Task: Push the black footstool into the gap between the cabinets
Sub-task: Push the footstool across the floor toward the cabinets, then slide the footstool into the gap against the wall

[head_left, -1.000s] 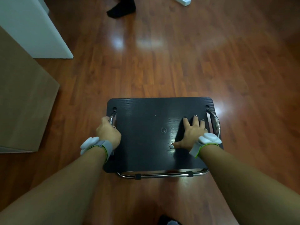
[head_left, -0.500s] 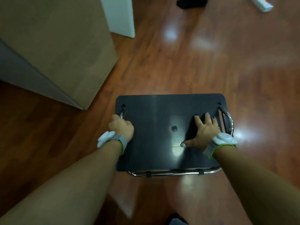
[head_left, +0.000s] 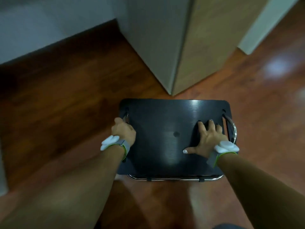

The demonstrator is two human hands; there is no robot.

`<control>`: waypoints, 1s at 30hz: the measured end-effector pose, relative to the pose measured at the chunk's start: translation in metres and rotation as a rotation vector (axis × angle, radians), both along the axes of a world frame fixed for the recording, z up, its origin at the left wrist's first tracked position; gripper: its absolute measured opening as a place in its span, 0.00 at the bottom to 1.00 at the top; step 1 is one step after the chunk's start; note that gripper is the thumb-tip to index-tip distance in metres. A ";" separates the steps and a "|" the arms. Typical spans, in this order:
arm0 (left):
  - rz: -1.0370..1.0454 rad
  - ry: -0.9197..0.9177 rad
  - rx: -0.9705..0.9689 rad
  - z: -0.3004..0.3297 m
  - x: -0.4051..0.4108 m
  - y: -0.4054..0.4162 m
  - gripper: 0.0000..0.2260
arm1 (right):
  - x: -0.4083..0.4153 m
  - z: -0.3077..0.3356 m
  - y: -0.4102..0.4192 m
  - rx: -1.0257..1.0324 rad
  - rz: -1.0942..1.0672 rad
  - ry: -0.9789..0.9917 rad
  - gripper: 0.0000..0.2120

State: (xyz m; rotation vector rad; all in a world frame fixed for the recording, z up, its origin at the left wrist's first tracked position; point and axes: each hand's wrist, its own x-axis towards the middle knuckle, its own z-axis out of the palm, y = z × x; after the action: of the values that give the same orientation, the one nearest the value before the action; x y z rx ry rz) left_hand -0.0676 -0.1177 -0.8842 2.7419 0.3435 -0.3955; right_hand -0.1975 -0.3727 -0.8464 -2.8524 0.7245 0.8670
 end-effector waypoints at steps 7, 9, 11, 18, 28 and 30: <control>0.309 -0.061 0.011 -0.006 -0.008 0.130 0.11 | 0.078 -0.009 0.101 -0.031 0.315 0.048 0.76; 0.357 -0.064 -0.026 -0.005 -0.014 0.148 0.14 | 0.087 -0.007 0.119 -0.049 0.330 0.098 0.78; 0.388 -0.084 -0.037 -0.005 -0.015 0.158 0.14 | 0.094 -0.006 0.130 -0.049 0.345 0.098 0.78; 0.590 -0.096 0.038 -0.009 -0.021 0.195 0.06 | 0.119 -0.016 0.175 -0.011 0.401 0.128 0.78; 0.730 -0.046 0.069 -0.008 0.041 0.264 0.10 | 0.196 -0.045 0.241 0.038 0.499 -0.029 0.73; 0.682 0.002 0.066 -0.006 0.058 0.274 0.11 | 0.212 -0.047 0.247 0.049 0.483 -0.033 0.73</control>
State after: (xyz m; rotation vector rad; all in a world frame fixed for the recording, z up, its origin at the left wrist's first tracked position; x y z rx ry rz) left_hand -0.0095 0.1566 -0.8903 2.4766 1.2498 -0.1985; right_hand 0.0144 -0.1261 -0.8935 -3.0327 -0.0024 0.8618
